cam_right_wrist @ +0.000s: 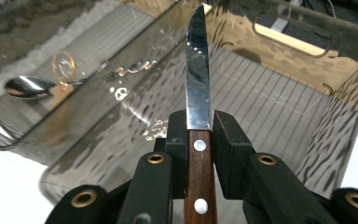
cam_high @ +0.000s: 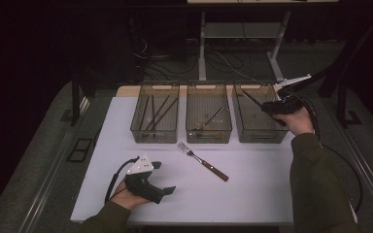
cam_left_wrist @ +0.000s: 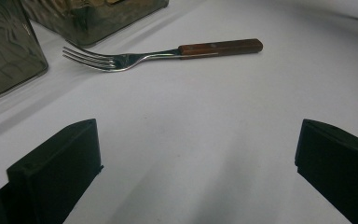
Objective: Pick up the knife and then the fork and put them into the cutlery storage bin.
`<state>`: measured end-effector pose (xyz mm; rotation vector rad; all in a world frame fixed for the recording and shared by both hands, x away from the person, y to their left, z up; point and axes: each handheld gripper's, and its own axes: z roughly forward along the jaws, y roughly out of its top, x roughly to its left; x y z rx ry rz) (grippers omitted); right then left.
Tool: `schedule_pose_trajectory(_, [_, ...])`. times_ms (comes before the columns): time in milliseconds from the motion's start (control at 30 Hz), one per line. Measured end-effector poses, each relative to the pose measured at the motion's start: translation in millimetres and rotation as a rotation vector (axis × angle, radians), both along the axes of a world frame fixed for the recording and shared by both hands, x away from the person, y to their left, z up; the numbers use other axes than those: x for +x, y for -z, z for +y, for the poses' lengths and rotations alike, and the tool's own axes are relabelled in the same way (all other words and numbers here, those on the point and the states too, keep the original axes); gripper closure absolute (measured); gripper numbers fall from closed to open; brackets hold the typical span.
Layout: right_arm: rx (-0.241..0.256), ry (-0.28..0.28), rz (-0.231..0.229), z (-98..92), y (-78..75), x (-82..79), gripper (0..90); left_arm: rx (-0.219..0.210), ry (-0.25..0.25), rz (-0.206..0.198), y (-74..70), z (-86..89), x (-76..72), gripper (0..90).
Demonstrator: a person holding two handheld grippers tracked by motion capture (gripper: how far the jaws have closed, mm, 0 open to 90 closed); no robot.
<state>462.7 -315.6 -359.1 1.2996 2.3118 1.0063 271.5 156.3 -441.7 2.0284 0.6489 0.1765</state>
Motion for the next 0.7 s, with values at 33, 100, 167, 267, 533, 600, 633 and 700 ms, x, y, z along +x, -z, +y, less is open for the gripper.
schedule_pose_trajectory(33, [-0.007,0.003,0.005,0.7,2.2,1.6,76.8,0.001,0.002,0.002,-0.4,0.3,0.1,0.0])
schedule_pose_trajectory(100, [-0.011,0.004,0.009,1.2,5.9,4.7,76.7,-0.001,0.004,0.002,-0.5,0.2,0.0,0.0])
schedule_pose_trajectory(167, [-0.011,0.013,0.014,1.0,8.6,7.5,76.8,-0.005,0.007,0.002,-0.6,0.1,-0.2,0.0])
schedule_pose_trajectory(267, [-0.01,0.021,0.023,0.0,13.3,11.2,76.7,-0.011,0.01,0.003,-0.7,-0.1,-0.2,0.0])
schedule_pose_trajectory(533, [-0.037,0.023,0.059,1.4,28.1,16.8,76.7,0.001,0.021,0.007,0.2,-1.1,0.0,0.0])
schedule_pose_trajectory(600, [-0.05,0.023,0.064,2.2,29.9,17.2,76.6,0.003,0.022,0.006,0.0,-0.9,-0.1,0.0])
schedule_pose_trajectory(633, [-0.053,0.023,0.071,2.4,30.5,17.4,76.5,0.002,0.022,0.007,-0.1,-0.9,-0.1,0.0])
schedule_pose_trajectory(700, [-0.072,0.023,0.086,3.8,31.9,17.6,74.7,0.003,0.026,0.008,0.3,-1.2,-0.1,0.0])
